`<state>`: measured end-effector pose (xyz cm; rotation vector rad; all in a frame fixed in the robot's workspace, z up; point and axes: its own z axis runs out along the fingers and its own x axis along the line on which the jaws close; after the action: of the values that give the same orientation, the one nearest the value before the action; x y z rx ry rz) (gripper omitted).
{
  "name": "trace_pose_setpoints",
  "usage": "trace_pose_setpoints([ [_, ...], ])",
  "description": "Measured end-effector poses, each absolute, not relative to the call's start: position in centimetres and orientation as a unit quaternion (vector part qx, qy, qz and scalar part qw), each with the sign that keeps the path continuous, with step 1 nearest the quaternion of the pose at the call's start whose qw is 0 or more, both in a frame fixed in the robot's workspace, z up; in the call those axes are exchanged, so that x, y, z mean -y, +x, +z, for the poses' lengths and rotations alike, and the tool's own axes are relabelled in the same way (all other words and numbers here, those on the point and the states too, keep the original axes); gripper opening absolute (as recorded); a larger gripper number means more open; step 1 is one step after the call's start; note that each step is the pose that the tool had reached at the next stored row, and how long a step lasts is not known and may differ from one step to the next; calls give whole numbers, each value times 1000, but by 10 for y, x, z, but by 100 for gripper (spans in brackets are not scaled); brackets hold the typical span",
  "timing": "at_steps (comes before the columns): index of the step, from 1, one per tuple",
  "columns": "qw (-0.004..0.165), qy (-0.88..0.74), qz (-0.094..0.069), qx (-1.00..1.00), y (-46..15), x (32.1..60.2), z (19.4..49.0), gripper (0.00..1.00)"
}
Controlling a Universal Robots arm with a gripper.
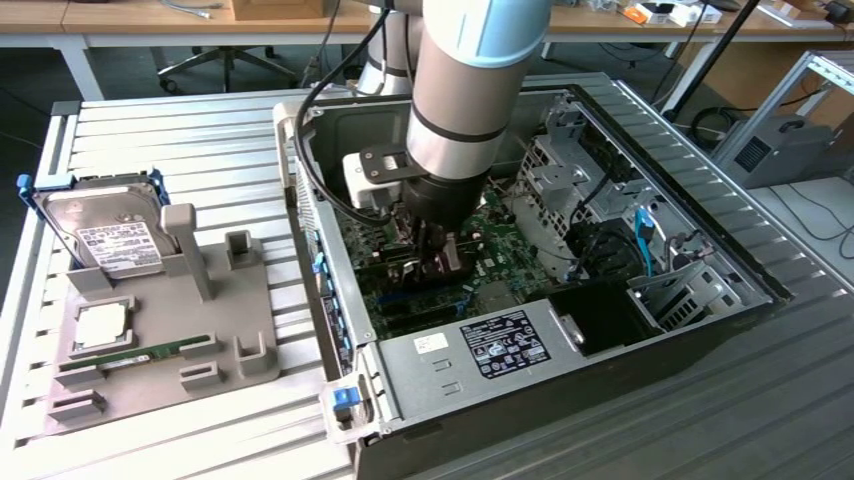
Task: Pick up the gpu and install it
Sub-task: 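Insert the gpu into the slot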
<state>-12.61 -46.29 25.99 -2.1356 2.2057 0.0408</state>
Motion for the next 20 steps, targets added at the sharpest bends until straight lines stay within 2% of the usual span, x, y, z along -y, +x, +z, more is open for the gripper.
trace_pose_setpoints([
  [20, 37, -695, 13, -718, -129, 463, 257, 27],
])
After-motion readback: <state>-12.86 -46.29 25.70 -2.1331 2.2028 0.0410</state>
